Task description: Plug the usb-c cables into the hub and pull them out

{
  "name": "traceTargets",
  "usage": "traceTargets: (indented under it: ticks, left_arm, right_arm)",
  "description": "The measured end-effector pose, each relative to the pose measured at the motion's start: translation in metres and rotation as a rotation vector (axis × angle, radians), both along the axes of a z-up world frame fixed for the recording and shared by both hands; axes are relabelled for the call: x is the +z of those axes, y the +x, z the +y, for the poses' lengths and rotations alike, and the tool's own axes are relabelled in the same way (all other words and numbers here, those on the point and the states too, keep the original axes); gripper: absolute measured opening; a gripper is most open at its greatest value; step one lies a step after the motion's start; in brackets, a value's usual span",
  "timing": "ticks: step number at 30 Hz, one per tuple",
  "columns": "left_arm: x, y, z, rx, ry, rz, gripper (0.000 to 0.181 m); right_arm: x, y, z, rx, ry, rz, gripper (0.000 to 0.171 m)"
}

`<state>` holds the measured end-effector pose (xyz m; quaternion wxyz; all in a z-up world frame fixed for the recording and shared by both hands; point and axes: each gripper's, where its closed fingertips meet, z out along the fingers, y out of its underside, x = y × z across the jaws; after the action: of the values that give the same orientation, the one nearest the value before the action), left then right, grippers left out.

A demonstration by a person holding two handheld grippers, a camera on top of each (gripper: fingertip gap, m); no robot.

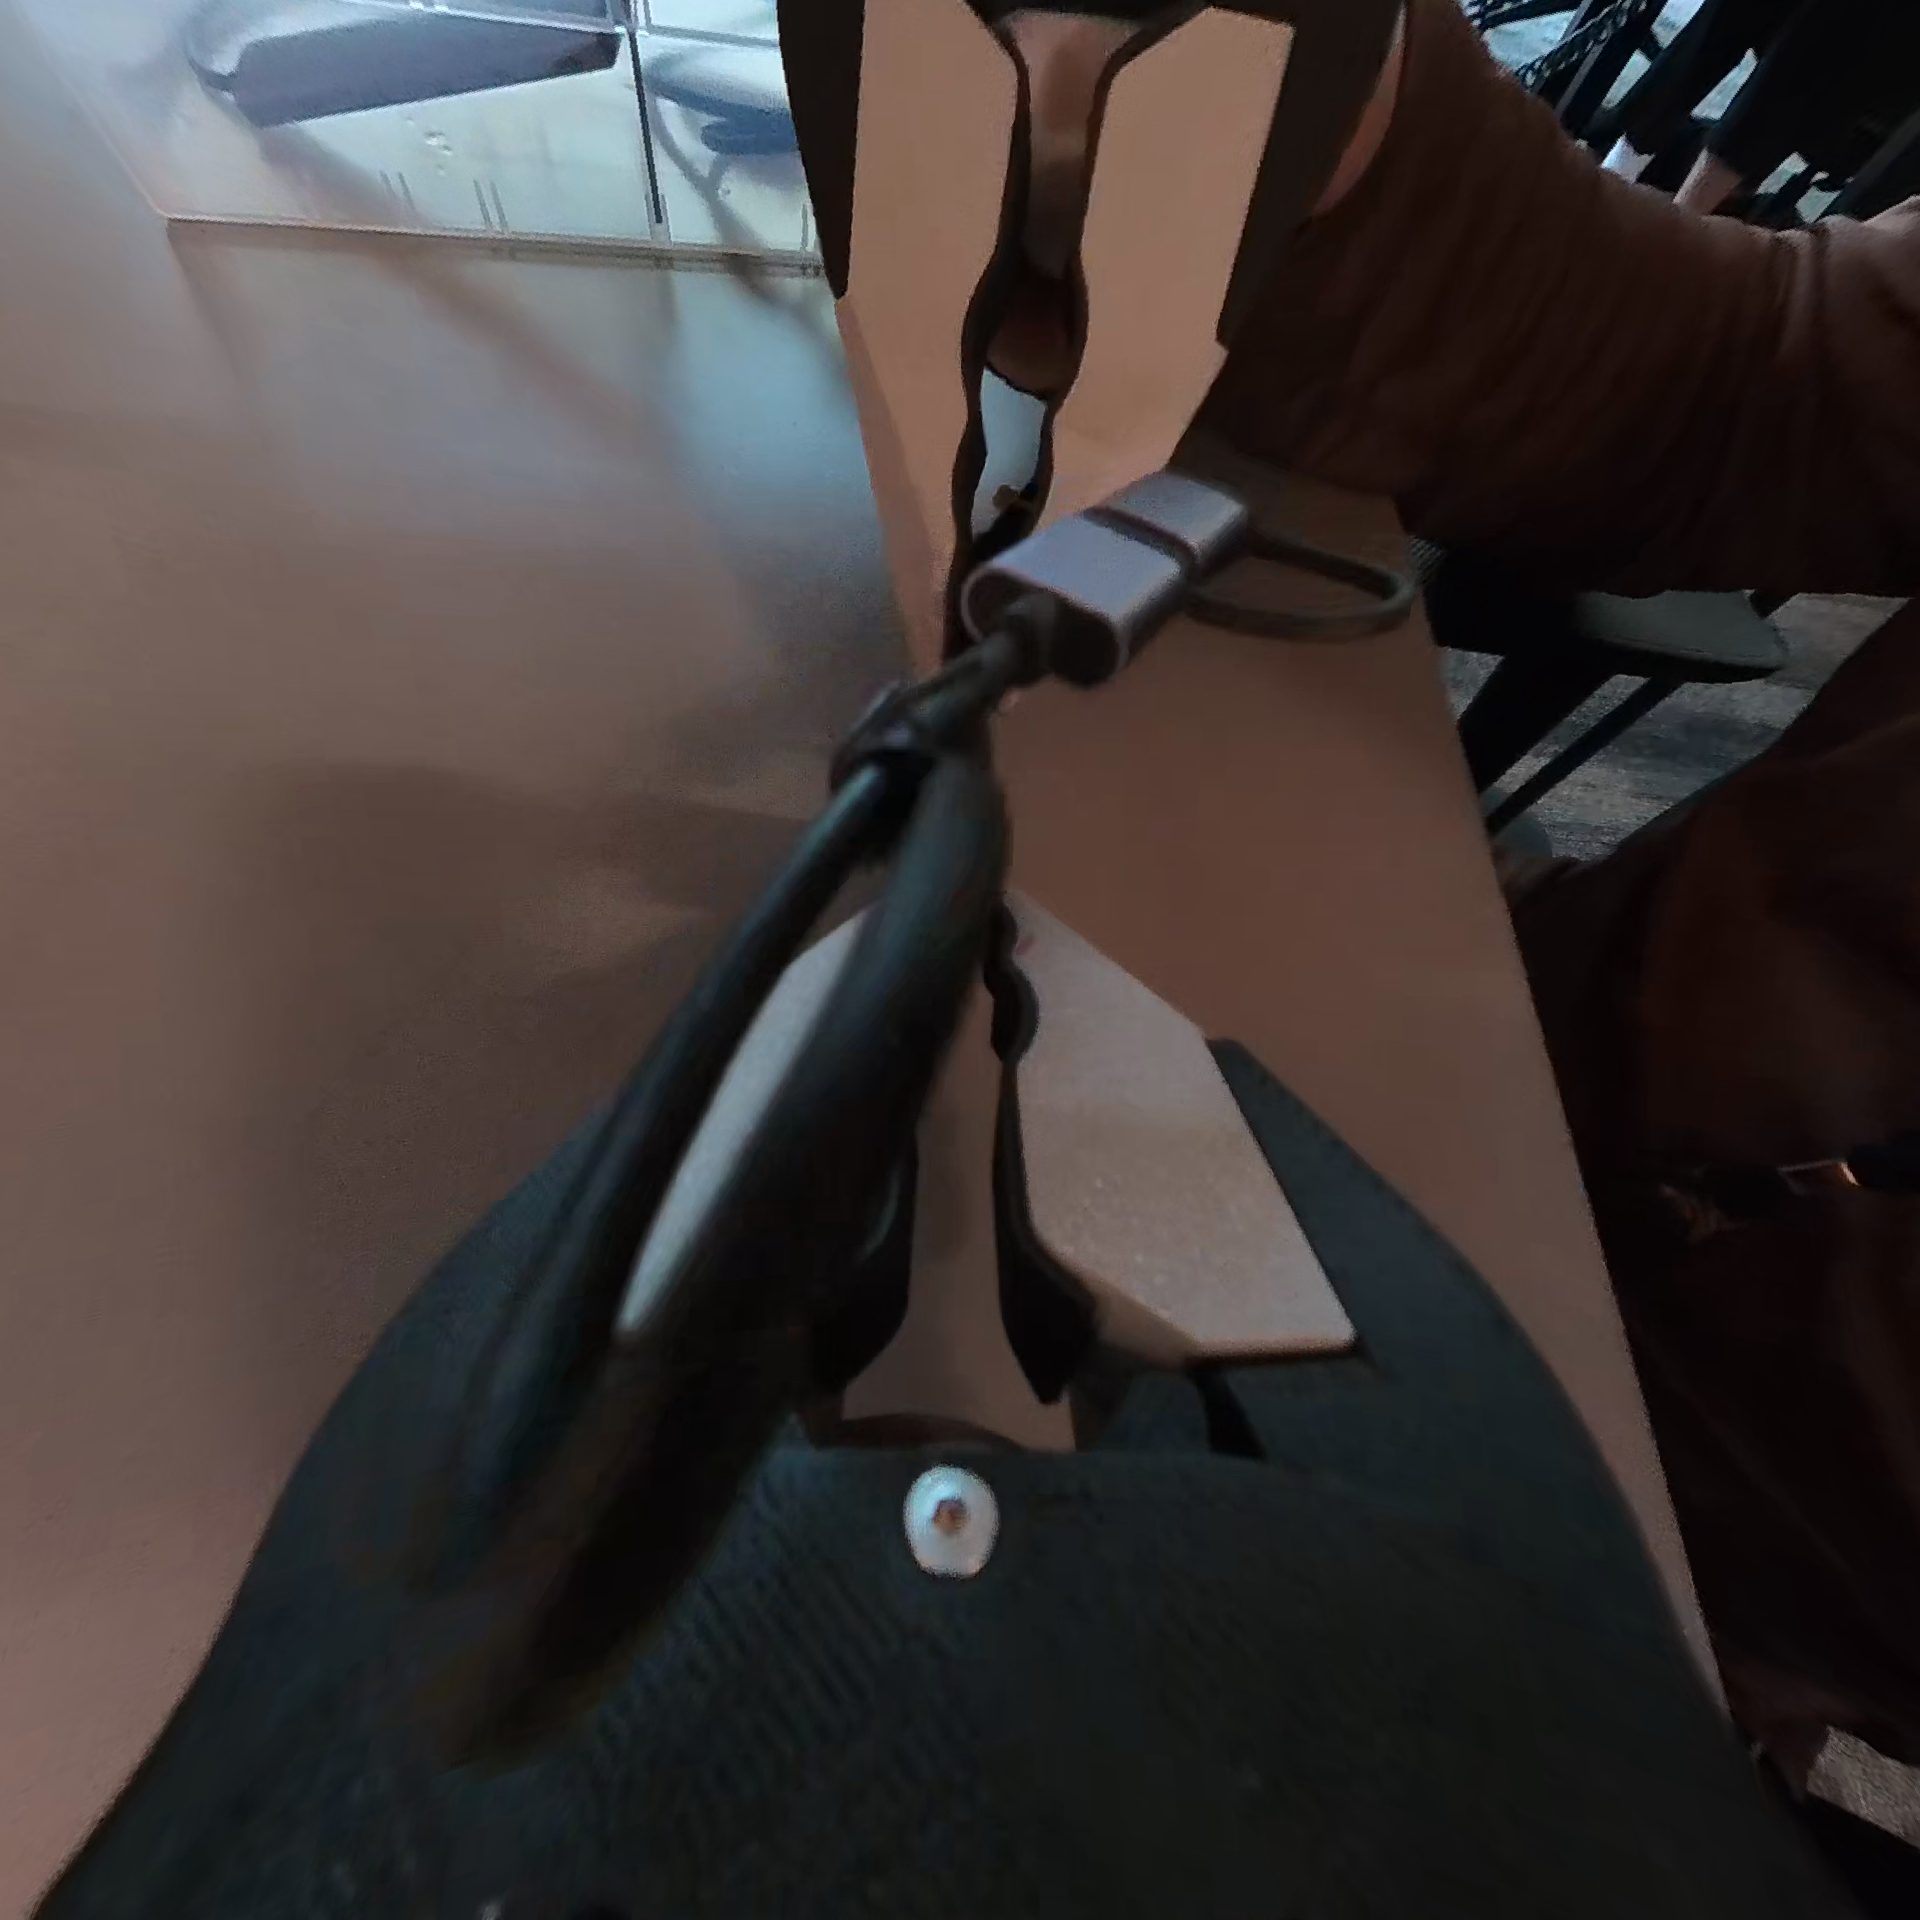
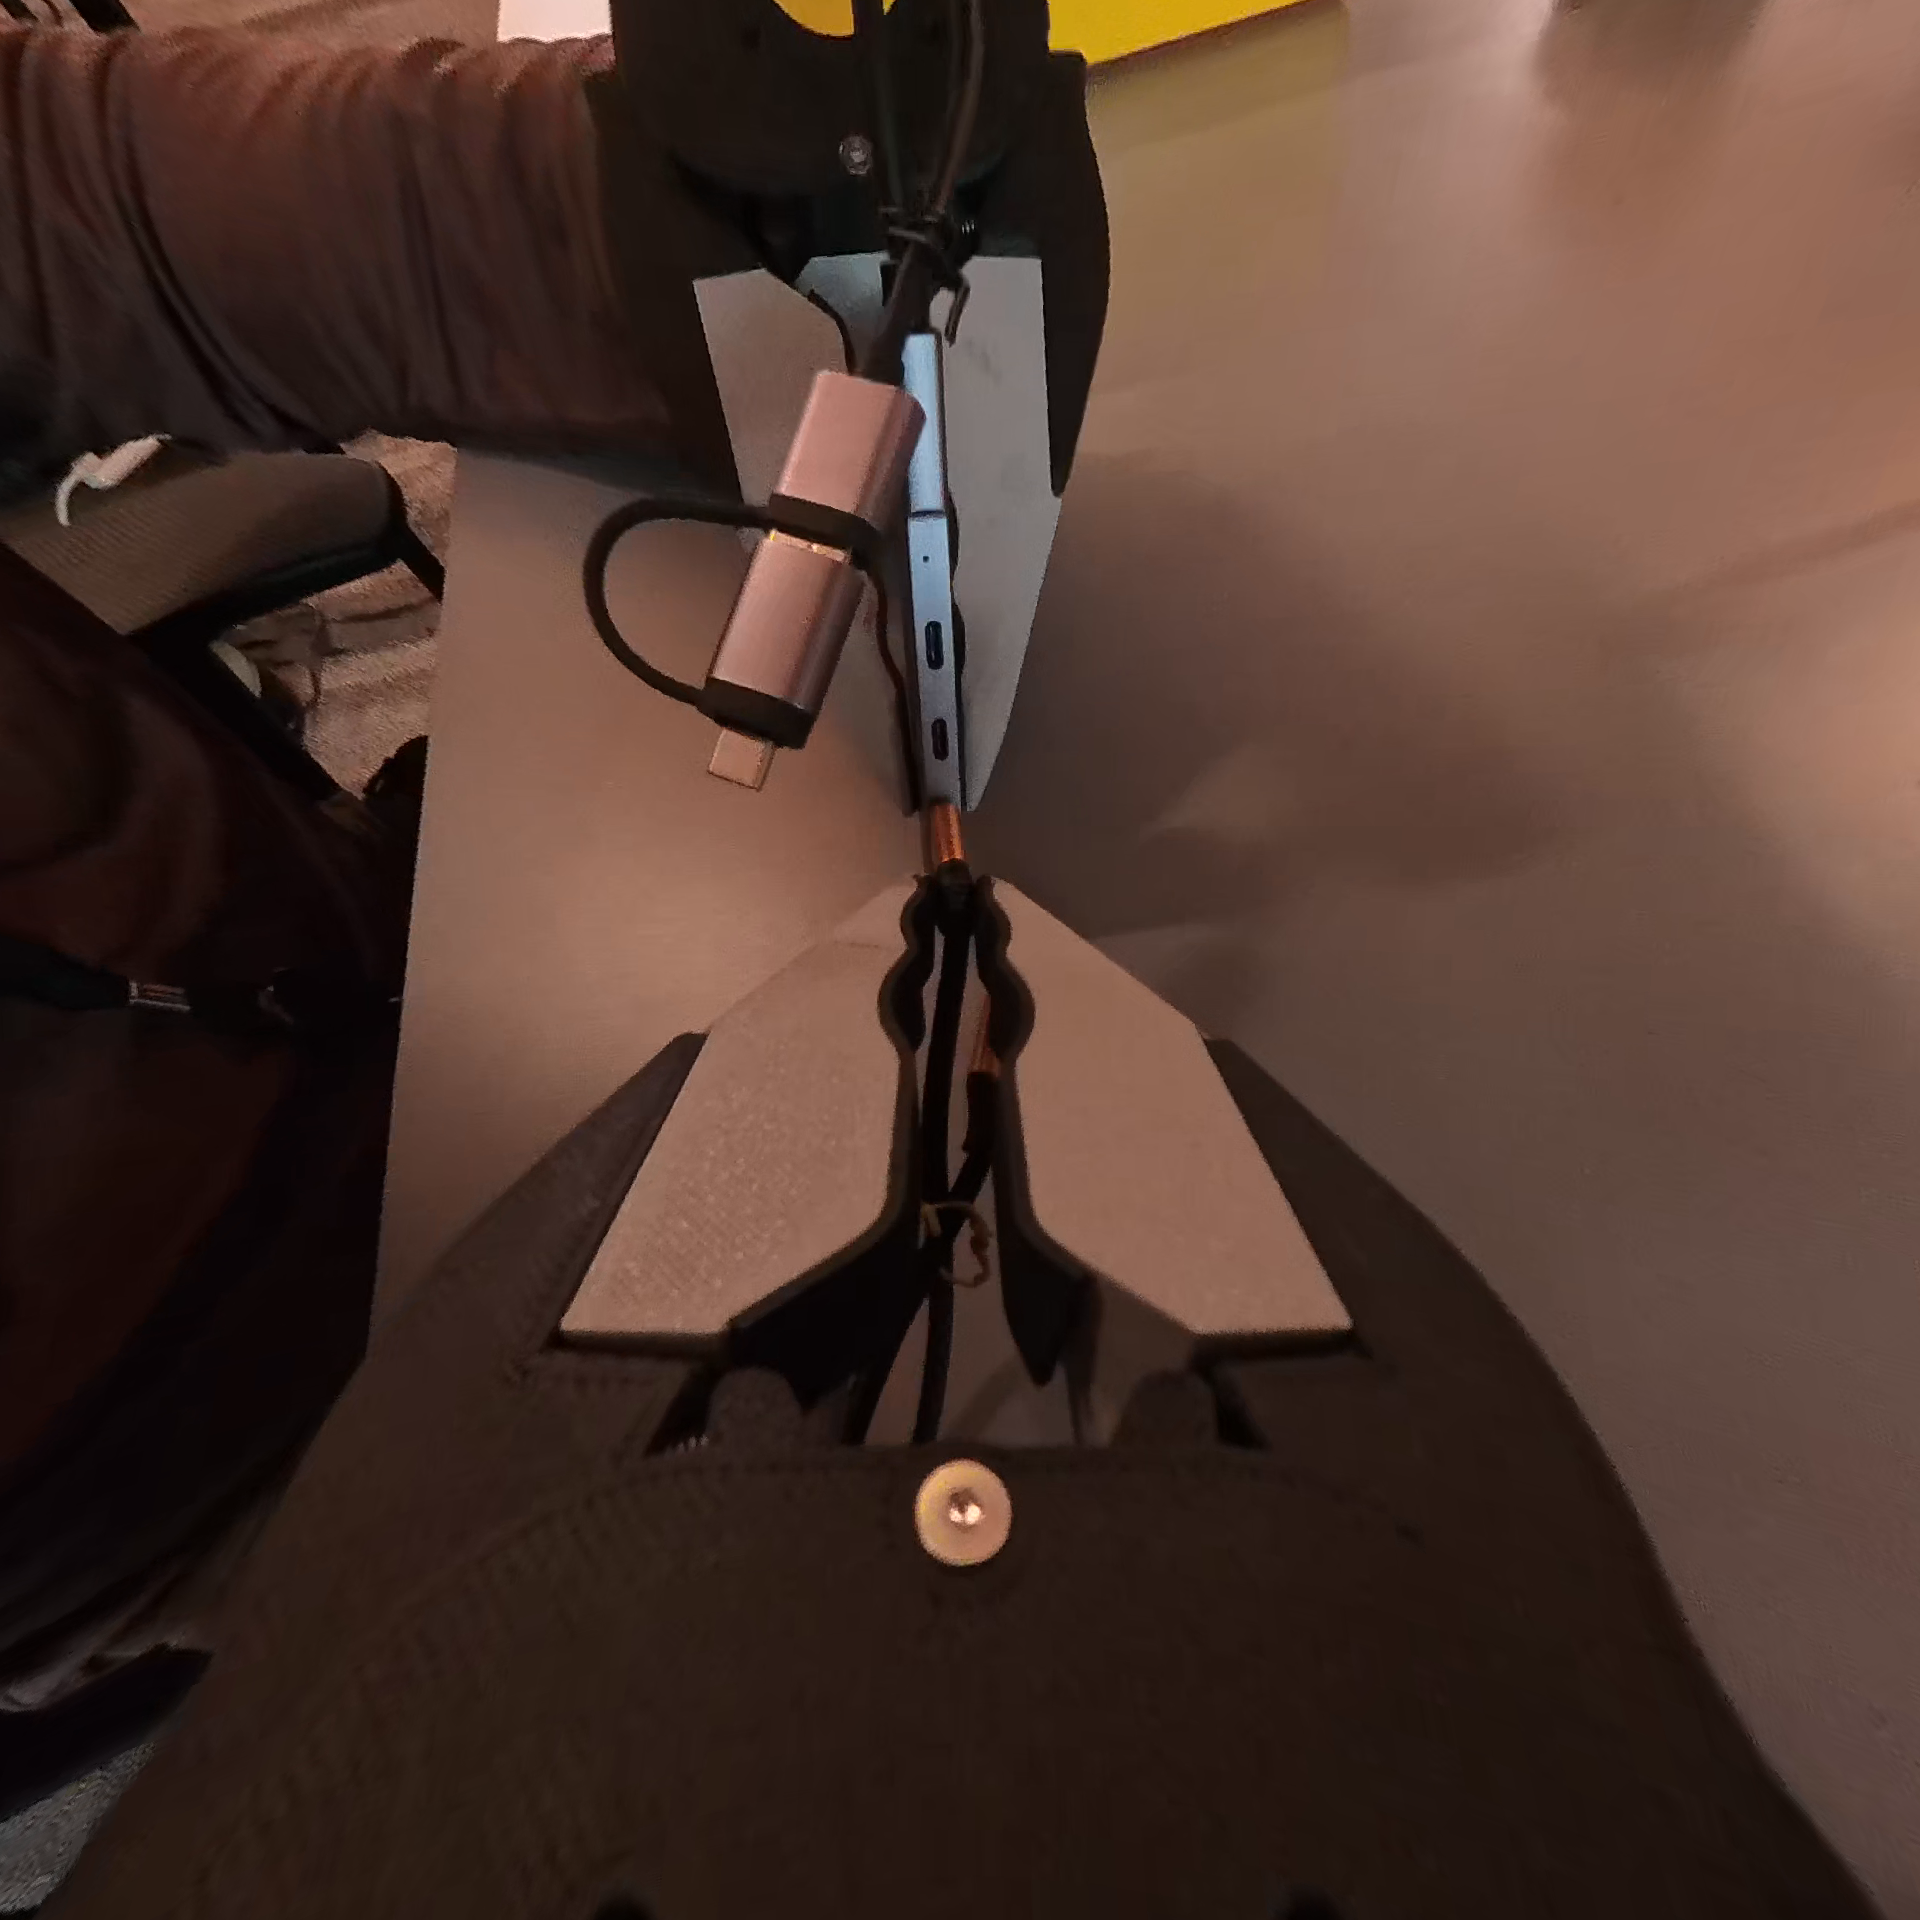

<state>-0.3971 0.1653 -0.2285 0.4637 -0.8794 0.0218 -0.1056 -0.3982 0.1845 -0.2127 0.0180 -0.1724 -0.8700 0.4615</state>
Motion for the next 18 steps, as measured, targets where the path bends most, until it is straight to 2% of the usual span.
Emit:
traceTargets:
  ticks: [4,18]
  left_arm:
    - [-0.006,0.0,0.0,0.006,-0.037,0.057,0.006]
    - [0.0,-0.002,0.007,0.052,-0.002,0.105,0.005]
  right_arm:
    - [-0.004,0.0,-0.001,0.0,0.039,0.023,0.003]
    - [0.006,-0.002,0.0,-0.014,0.051,0.082,0.003]
